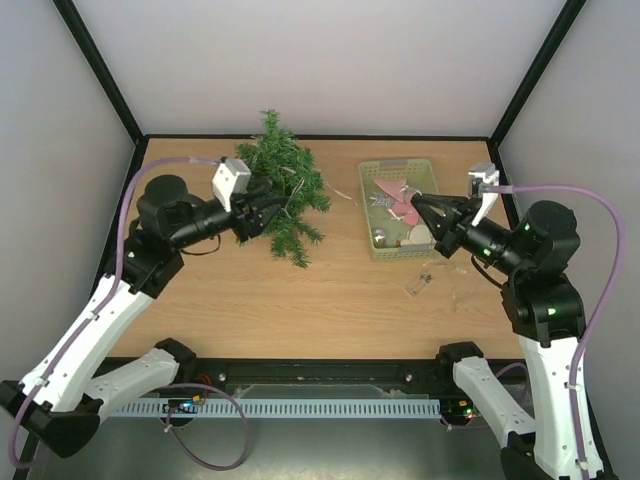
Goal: Decorate the small christmas tree
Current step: Wrap the decoration item around the Christmas tree.
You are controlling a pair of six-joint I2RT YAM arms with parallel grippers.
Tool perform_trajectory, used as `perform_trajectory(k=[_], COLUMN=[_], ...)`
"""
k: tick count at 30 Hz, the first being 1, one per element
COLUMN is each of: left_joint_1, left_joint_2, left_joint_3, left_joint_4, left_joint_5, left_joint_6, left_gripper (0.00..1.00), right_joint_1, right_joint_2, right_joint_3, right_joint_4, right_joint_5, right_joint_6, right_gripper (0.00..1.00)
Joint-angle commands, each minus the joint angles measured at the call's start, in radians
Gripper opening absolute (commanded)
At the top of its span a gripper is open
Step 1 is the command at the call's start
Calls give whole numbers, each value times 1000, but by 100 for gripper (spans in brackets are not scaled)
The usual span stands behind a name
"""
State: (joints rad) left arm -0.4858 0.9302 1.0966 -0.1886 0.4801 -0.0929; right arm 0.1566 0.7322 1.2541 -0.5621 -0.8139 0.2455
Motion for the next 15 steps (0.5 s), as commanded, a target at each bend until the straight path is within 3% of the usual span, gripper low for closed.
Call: perform_trajectory(k=[1, 9, 15], left_joint_1=[-111, -377, -436], left_joint_2=[23, 147, 254], left_joint_3=[-13, -48, -43], left_joint_4=[126, 310, 489], left_joint_5=[55, -93, -192], left_joint_6=[70, 148, 114], left_gripper=[56, 56, 54], right_joint_1=[3, 3, 3], right_joint_2=[-32, -51, -72], right_joint_3=[-72, -110, -158], right_joint_4=[211, 384, 464], right_joint_5=[-194, -261, -266], right_joint_6=[205, 335, 383], right_gripper=[2, 2, 2])
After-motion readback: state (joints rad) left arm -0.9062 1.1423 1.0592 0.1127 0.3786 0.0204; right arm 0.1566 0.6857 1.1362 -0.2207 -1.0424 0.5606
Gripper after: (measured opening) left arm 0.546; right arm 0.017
